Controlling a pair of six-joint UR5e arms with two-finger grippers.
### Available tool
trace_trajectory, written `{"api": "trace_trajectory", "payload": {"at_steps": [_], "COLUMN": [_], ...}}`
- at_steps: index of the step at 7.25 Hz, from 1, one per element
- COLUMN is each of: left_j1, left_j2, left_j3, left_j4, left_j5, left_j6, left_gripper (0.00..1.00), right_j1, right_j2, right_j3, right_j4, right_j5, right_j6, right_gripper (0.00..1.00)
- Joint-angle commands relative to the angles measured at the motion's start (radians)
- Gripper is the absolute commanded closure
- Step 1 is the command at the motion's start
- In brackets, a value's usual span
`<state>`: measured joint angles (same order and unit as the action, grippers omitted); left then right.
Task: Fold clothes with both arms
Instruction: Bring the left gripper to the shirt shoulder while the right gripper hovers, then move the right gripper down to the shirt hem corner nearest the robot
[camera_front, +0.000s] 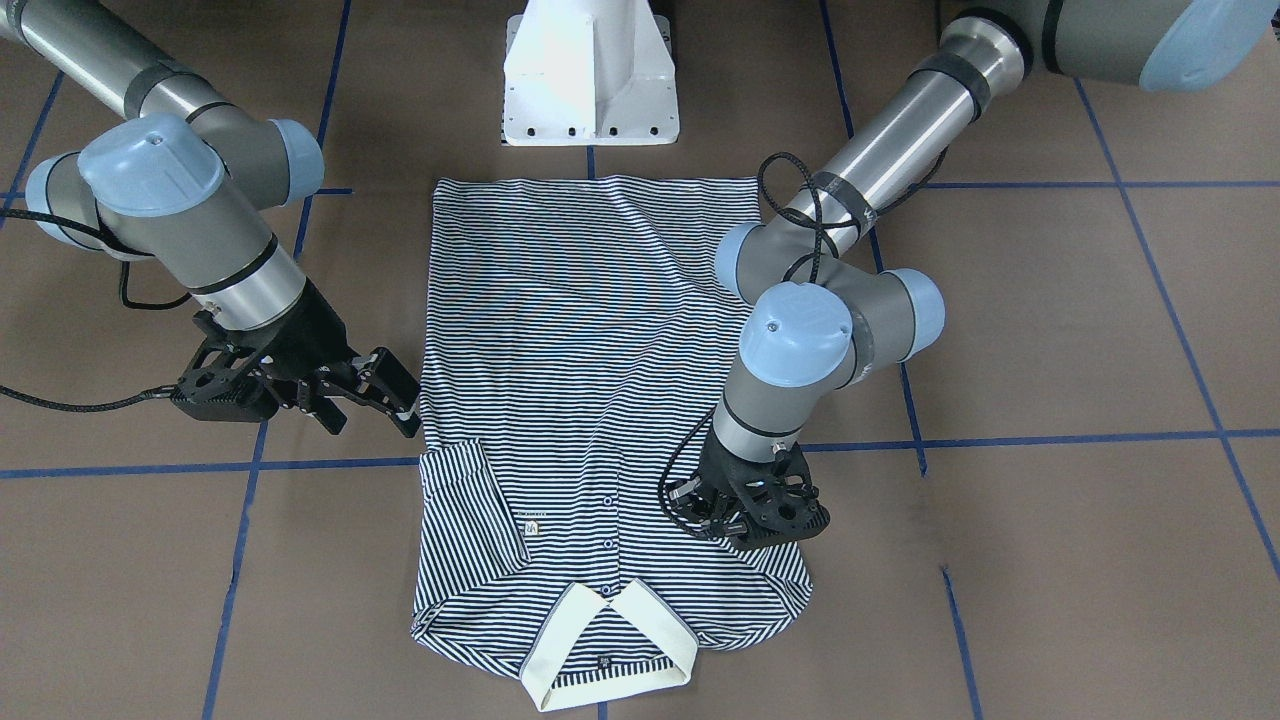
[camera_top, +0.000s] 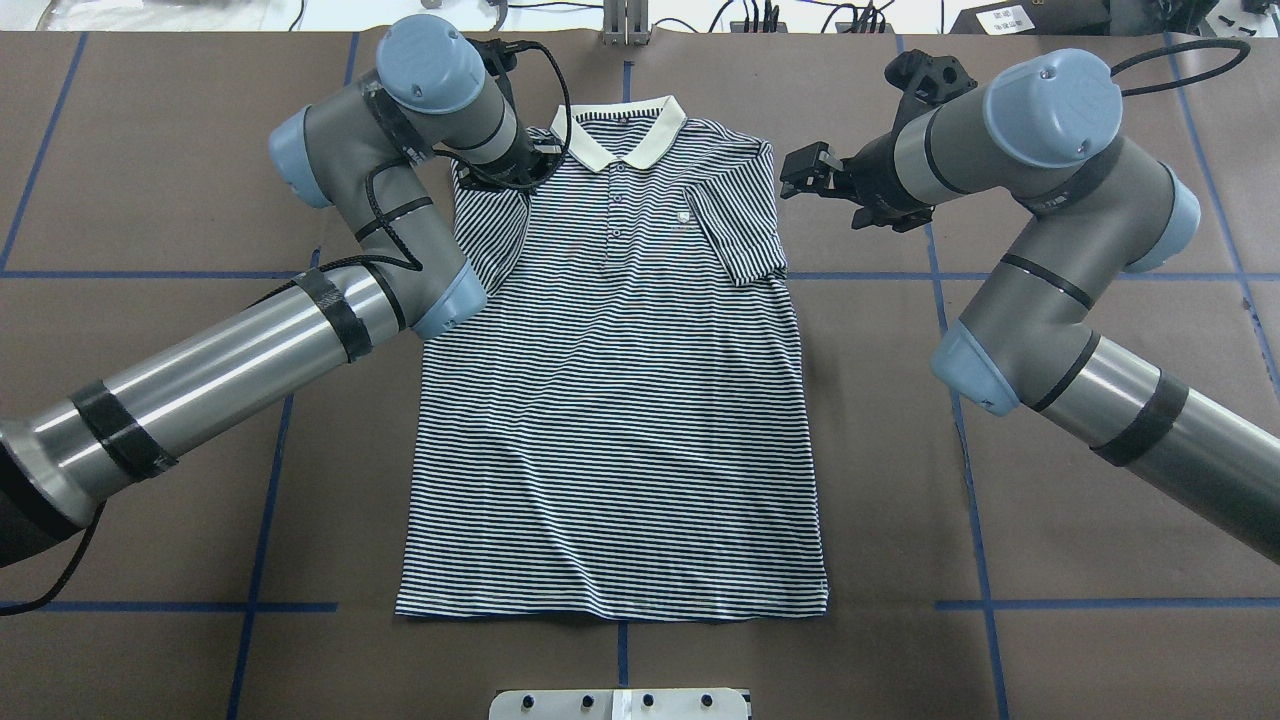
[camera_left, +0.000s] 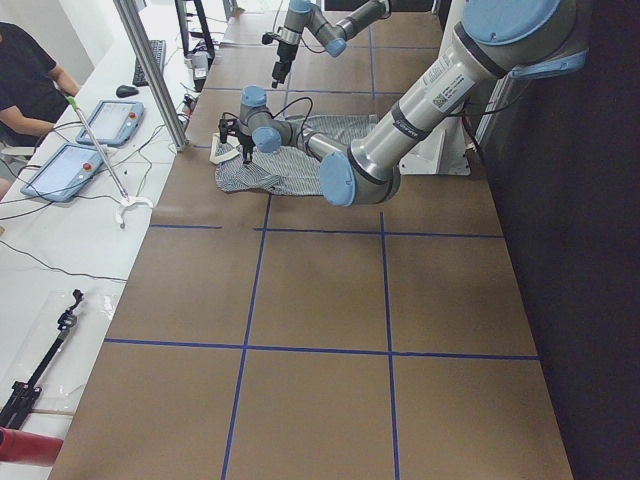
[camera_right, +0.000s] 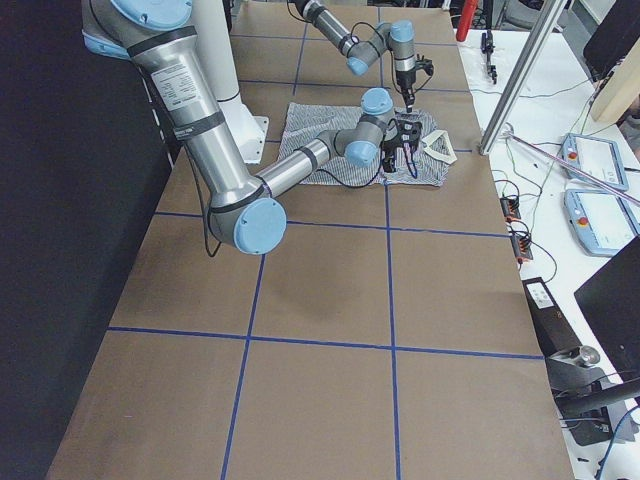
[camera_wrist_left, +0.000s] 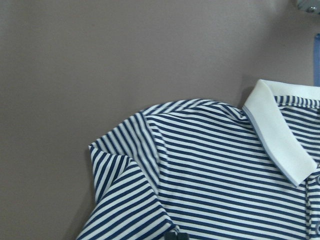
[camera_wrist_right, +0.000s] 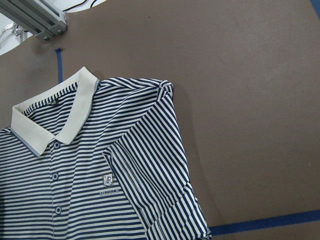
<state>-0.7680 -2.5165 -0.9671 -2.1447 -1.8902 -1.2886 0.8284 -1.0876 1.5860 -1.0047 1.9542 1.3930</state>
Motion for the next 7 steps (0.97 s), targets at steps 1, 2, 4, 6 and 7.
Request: {"api": "trace_trajectory", "payload": {"at_steps": [1, 2, 4, 6, 7], "left_j1": [0.013, 0.015, 0.021, 0.041, 0.042], "left_j2": [0.002, 0.01, 0.159, 0.342, 0.364], "left_j3": [0.004, -0.033, -0.308, -0.549, -0.567], "left_j4": [-0.026, -0.026, -0.012, -0.012, -0.012], "left_j5": [0.007, 0.007, -0.004, -0.015, -0.018], "left_j6": [-0.003, -0.006, -0.005, -0.005, -0.005], "left_gripper": [0.72, 0.34, 0.27, 0.27, 0.27], "right_j1": [-0.005, -0.011, -0.07, -0.363, -0.497], "right_j2": [0.002, 0.002, -0.032, -0.052, -0.064], "right_j3": [-0.001, 0.003, 0.098, 0.489, 0.578], "right_j4": [-0.005, -0.012, -0.058, -0.649, -0.764], "right_j5": [-0.003, -0.003, -0.017, -0.323, -0.422], "right_j6": [-0.002, 0.011, 0.087, 0.229, 0.359], "right_gripper": [0.0, 0.0, 0.0, 0.0, 0.01]}}
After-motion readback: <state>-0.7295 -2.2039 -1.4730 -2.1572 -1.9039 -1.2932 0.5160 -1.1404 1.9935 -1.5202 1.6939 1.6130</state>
